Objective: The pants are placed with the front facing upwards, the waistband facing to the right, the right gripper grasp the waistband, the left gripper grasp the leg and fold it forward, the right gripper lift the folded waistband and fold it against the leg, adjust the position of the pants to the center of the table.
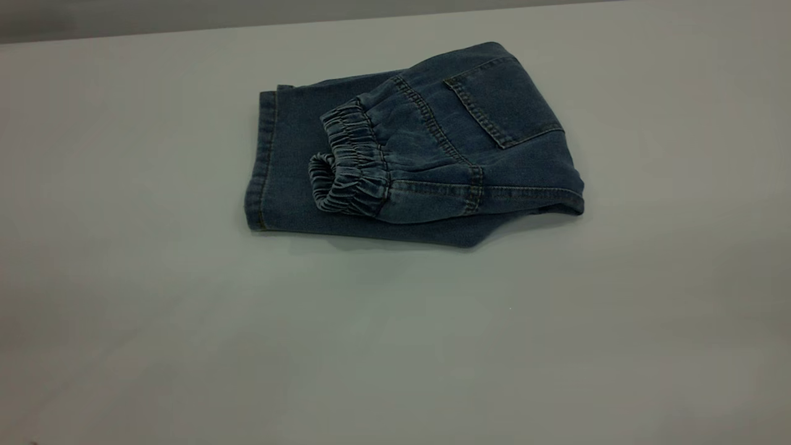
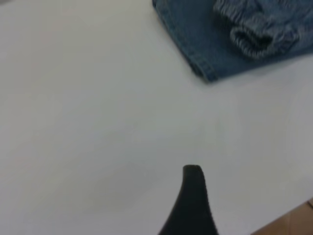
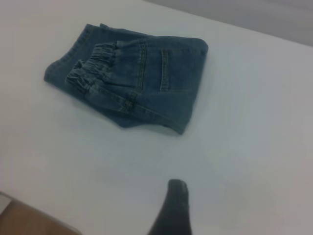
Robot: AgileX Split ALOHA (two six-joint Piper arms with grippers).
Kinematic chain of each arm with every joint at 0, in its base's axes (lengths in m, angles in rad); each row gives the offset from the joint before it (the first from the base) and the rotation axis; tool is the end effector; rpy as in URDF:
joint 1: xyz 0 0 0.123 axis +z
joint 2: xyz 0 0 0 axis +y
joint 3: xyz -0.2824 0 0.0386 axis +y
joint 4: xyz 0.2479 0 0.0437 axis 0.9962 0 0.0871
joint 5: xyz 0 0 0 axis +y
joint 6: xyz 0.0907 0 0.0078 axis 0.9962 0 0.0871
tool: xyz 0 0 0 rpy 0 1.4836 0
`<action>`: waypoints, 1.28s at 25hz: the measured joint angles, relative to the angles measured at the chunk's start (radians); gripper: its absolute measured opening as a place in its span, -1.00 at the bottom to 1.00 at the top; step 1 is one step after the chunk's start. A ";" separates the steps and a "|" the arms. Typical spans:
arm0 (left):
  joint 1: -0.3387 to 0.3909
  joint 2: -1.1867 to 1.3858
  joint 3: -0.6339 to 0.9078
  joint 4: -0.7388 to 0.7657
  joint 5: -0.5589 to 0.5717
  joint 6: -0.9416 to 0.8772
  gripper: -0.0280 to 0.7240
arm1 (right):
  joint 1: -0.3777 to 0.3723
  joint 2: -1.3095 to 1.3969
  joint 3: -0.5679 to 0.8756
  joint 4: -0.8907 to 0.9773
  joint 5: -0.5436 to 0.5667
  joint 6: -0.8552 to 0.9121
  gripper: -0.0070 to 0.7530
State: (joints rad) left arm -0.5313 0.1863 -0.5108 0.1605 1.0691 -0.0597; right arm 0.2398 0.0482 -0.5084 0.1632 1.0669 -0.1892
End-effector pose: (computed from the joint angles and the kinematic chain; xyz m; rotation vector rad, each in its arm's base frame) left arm 0.0256 -0.0003 0.2789 0.5269 2.1547 -0.1274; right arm -0.0022 0.0128 0.2800 -0.4484 2.0381 0.2278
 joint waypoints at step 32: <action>0.557 -0.005 0.007 -0.011 0.000 0.003 0.51 | 0.000 0.001 0.000 -0.002 0.006 0.003 0.57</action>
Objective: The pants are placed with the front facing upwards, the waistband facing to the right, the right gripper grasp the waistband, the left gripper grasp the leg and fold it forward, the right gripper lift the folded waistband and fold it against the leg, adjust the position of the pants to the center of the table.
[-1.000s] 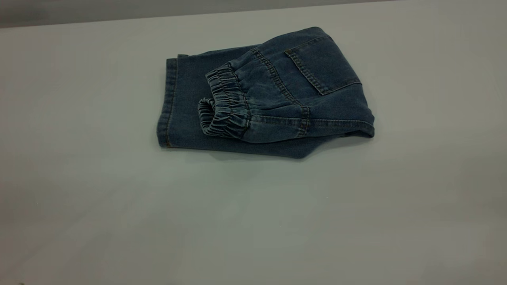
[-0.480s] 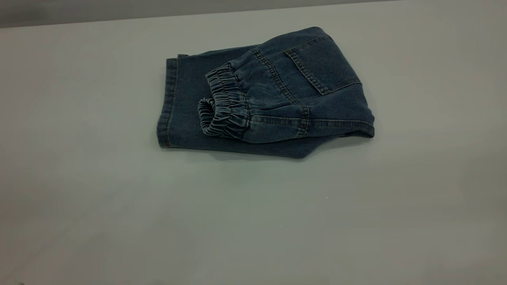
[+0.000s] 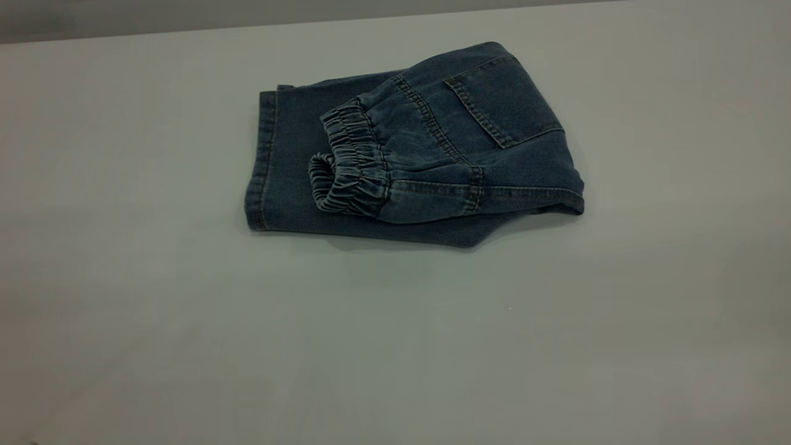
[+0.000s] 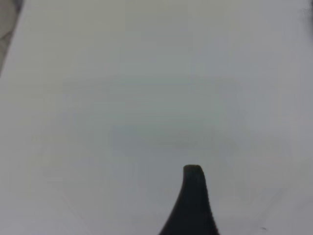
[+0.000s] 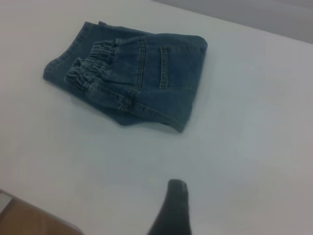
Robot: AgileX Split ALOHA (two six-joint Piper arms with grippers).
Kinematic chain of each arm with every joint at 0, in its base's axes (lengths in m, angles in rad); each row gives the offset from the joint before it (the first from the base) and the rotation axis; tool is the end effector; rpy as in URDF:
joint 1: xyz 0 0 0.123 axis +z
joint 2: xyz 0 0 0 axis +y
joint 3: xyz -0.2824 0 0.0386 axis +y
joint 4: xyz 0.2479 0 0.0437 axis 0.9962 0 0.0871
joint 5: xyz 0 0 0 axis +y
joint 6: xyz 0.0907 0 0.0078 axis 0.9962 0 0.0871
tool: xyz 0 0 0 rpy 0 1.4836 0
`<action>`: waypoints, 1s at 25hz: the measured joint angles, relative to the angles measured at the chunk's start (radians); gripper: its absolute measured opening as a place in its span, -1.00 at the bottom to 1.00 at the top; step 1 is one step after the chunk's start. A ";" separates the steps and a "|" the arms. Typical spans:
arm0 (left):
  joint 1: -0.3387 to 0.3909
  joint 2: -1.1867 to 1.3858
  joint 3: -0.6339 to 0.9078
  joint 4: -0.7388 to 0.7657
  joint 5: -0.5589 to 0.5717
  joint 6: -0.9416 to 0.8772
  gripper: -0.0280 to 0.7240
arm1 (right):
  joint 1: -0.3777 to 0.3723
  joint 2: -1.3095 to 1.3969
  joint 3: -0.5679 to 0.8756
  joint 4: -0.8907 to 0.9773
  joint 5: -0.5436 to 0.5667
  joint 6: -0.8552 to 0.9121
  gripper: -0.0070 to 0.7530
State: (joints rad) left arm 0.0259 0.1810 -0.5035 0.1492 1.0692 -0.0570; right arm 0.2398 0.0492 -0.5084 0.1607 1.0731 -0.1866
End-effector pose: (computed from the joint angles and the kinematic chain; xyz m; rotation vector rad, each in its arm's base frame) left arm 0.0216 0.0124 0.2768 -0.0837 2.2227 0.1680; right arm -0.0023 0.0126 0.2795 -0.4478 2.0459 0.2265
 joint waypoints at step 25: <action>0.010 -0.181 0.000 -0.028 0.008 -0.002 0.51 | 0.000 -0.049 0.000 0.001 0.001 -0.001 0.57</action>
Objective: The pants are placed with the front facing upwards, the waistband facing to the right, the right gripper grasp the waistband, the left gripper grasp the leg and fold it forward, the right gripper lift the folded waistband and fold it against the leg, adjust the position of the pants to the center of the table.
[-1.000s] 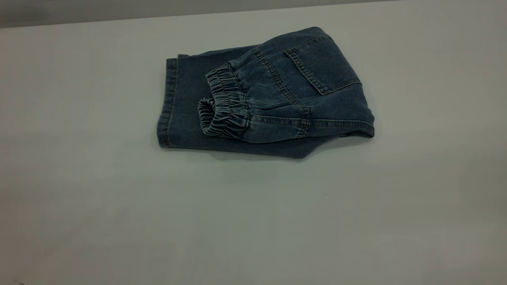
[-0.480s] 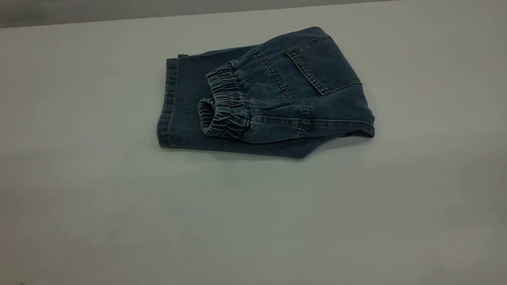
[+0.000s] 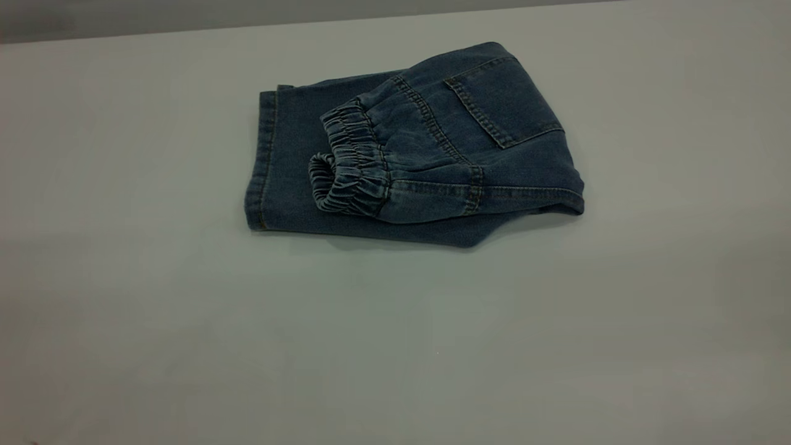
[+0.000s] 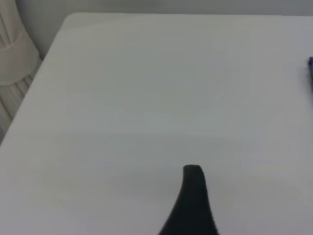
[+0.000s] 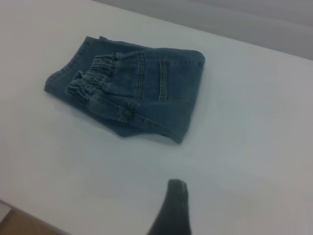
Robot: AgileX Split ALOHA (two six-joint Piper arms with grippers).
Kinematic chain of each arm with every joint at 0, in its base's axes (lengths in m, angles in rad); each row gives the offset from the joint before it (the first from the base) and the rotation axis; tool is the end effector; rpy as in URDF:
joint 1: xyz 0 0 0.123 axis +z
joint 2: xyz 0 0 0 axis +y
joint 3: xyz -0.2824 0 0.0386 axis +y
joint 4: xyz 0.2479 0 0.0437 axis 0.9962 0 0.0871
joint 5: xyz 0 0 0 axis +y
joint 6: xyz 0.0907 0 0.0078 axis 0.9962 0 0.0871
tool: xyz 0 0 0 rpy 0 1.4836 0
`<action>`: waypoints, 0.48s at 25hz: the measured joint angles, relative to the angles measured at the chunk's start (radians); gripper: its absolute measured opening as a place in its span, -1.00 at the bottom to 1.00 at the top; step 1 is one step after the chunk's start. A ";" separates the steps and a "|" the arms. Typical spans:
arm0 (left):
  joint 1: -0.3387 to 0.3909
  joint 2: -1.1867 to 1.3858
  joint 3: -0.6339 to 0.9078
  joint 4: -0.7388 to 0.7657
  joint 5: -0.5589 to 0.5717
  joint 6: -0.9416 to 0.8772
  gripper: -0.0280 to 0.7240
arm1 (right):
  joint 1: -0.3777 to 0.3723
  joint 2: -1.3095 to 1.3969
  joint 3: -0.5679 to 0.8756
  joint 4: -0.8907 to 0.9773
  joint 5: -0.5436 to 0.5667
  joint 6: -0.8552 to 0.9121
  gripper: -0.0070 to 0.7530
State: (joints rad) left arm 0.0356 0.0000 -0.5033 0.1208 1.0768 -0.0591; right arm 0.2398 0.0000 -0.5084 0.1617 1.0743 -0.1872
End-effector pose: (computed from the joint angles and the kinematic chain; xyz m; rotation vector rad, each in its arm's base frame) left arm -0.0066 0.0094 0.2773 -0.1042 2.0510 0.1303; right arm -0.0098 0.0109 0.2793 -0.4430 1.9978 0.2264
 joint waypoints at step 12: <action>0.000 0.000 0.000 -0.177 0.004 0.195 0.51 | 0.000 0.000 0.000 0.000 0.000 0.000 0.57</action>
